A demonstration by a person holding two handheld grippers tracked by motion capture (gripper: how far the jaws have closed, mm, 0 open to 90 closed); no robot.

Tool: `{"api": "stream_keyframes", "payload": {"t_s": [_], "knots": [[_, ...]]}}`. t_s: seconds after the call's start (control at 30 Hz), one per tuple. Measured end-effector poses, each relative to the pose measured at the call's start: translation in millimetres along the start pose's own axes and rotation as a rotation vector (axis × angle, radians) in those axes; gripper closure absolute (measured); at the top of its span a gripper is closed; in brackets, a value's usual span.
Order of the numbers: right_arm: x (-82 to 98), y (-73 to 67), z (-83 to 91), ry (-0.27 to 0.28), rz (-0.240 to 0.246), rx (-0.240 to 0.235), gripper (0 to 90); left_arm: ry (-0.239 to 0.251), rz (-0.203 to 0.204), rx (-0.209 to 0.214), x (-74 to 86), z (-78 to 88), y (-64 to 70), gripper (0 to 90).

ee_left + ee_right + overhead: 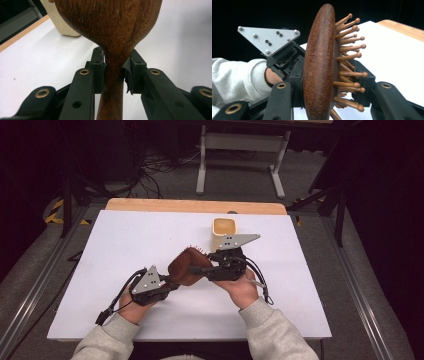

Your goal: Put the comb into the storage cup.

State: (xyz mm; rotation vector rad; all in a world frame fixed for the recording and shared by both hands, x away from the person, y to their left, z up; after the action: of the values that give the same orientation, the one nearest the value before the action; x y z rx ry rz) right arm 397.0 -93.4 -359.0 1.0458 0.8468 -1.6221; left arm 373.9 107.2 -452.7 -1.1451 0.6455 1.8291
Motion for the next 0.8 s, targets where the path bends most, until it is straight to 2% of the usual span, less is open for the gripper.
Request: {"api": "stream_keyframes", "payload": {"t_s": [0.13,0.33,0.37,0.5,0.6,0.7,0.8], "knots": [[-6.7,-5.1,-0.8,-0.011,0.038,0.01,56.1,0.024,0.02,0.013,-1.8,1.4,-0.8,69.9],[-17.8,-7.2,1.8,-0.027,0.073,0.019,56.9,0.034,0.051,0.036,-3.8,2.2,-3.9,35.2],[-17.8,-7.2,1.8,-0.027,0.073,0.019,56.9,0.038,0.059,0.048,-4.2,2.3,-4.8,35.2],[-25.5,-7.3,5.2,-0.042,0.092,0.034,56.7,0.071,0.093,0.066,-5.9,4.1,-9.4,16.5],[-32.6,-5.7,10.6,-0.041,0.101,0.047,56.5,0.099,0.115,0.057,-7.1,6.4,-13.3,2.3],[-36.8,-4.4,14.2,-0.04,0.108,0.056,56.4,0.108,0.121,0.056,-7.2,11.0,-15.0,1.8],[-42.3,-1.6,18.7,-0.041,0.116,0.067,56.2,0.095,0.109,0.033,-5.0,14.9,-18.0,1.5]]}}
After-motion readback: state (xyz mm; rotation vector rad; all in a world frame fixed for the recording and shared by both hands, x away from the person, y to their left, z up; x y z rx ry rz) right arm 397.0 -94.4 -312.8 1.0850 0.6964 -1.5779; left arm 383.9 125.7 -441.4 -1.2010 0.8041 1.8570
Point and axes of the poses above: each handheld gripper's, and its own axes: z roughly backward along the jaws, x roughly out of its underside, y roughly to its right, the point moved 4 cm from there along -z, roughly forward along the jaws, and after that the axes turned 9 degrees about z, right-handed, at the moved point
